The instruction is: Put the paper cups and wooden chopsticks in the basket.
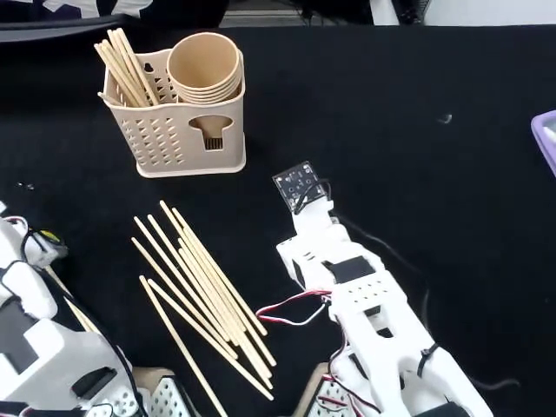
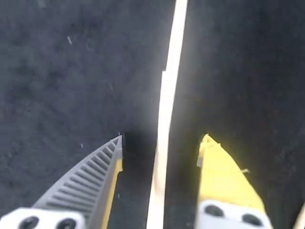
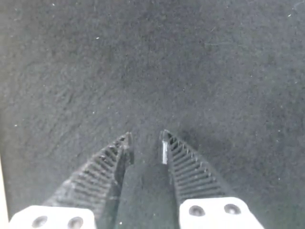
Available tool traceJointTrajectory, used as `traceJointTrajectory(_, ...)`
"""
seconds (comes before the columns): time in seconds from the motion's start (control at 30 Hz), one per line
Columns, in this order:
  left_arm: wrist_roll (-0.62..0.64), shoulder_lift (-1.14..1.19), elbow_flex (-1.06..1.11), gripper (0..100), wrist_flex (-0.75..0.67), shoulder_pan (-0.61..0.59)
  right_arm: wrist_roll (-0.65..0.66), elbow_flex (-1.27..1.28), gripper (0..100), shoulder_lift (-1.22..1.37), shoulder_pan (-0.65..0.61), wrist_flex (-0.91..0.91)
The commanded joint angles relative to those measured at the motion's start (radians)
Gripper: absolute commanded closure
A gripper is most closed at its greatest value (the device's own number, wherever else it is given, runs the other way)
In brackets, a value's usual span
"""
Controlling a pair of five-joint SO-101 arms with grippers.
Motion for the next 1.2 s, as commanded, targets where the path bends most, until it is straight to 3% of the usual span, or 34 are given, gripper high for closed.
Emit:
traceJointTrajectory(0.0, -0.011, 0.002, -0.036, 82, 0.055, 0.071, -0.005, -0.004, 89.1, -0.025, 0.011, -0.021)
traceJointTrajectory(0.13, -0.011, 0.012, -0.01, 97, -0.058, 0.097, -0.005, -0.004, 89.1, -0.025, 0.011, -0.021)
traceJointTrajectory(0.3, -0.011, 0.008, 0.024, 97, -0.144, 0.093, -0.005, 0.004, 89.1, -0.025, 0.011, -0.026)
traceJointTrajectory(0.6, -0.008, -0.002, -0.053, 97, -0.11, 0.077, -0.005, 0.004, 89.1, -0.025, 0.011, -0.026)
traceJointTrajectory(0.8, -0.009, 0.009, -0.166, 97, 0.0, 0.048, -0.005, 0.005, 89.1, -0.025, 0.011, -0.028)
traceJointTrajectory(0.93, -0.057, 0.028, -0.119, 96, -0.005, 0.051, -0.005, 0.005, 89.1, -0.025, 0.011, -0.028)
traceJointTrajectory(1.03, -0.135, 0.061, -0.107, 89, -0.008, 0.053, -0.005, 0.005, 89.1, -0.025, 0.011, -0.028)
traceJointTrajectory(1.17, -0.141, 0.152, -0.12, 81, -0.011, 0.03, -0.005, 0.005, 89.1, -0.025, 0.011, -0.026)
